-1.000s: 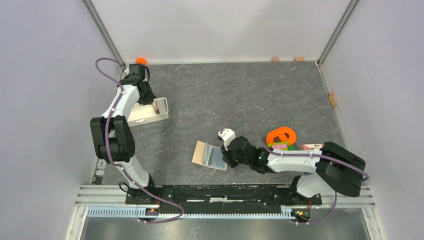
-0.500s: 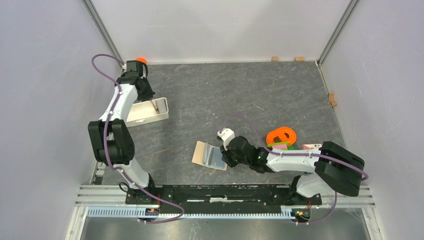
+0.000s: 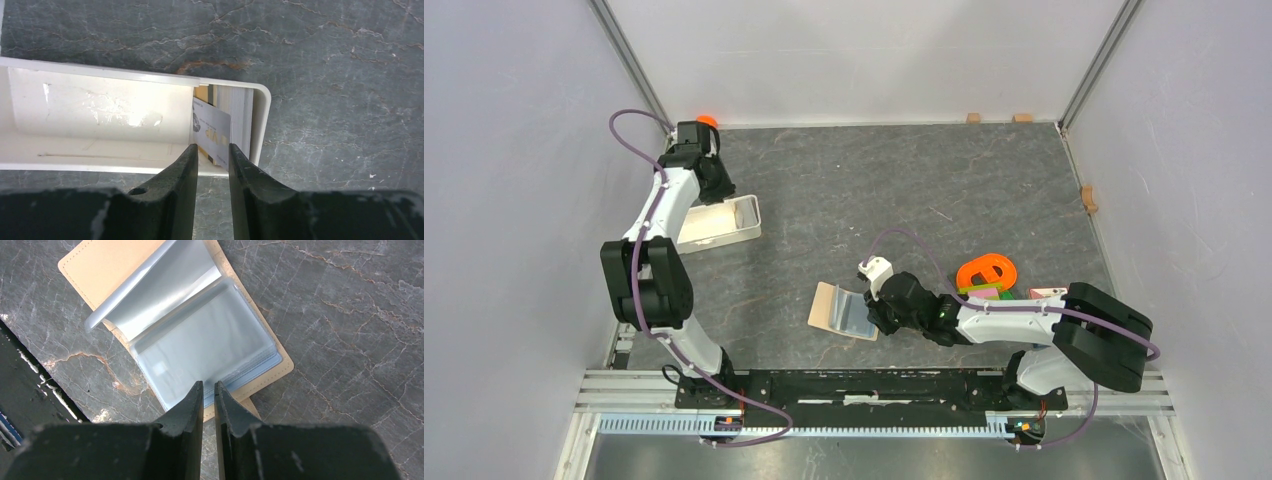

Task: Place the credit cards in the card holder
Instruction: Pick up the credit card from the storage box.

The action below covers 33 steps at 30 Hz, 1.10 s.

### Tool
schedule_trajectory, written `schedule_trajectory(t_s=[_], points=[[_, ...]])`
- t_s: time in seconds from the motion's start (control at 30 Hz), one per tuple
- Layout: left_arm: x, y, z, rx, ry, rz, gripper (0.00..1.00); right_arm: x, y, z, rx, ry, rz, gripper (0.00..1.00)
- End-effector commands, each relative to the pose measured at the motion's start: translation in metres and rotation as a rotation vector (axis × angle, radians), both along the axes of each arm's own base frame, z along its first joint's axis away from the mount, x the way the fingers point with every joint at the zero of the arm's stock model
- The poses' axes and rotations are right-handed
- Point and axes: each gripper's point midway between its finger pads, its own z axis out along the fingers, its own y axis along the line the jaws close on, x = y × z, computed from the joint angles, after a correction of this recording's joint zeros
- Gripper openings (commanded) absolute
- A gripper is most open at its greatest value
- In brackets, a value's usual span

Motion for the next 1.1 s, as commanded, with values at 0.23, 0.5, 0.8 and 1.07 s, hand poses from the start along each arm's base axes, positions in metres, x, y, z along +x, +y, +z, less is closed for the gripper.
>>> schedule_trajectory(t_s=[0.23, 0.5, 0.8, 1.07], points=[[0.007, -0.007, -0.018, -0.012, 0.028, -0.057, 0.34, 0.004, 0.014, 0.015, 0.047, -0.017, 0.006, 0.18], [0.007, -0.009, -0.031, -0.029, 0.061, -0.057, 0.33, 0.004, 0.013, 0.014, 0.044, -0.014, 0.005, 0.18], [0.007, -0.014, -0.033, -0.054, 0.064, -0.067, 0.33, 0.004, 0.013, 0.013, 0.044, -0.016, 0.006, 0.18], [0.01, -0.021, -0.029, -0.086, 0.041, -0.089, 0.34, 0.004, 0.014, 0.014, 0.047, -0.014, 0.006, 0.18]])
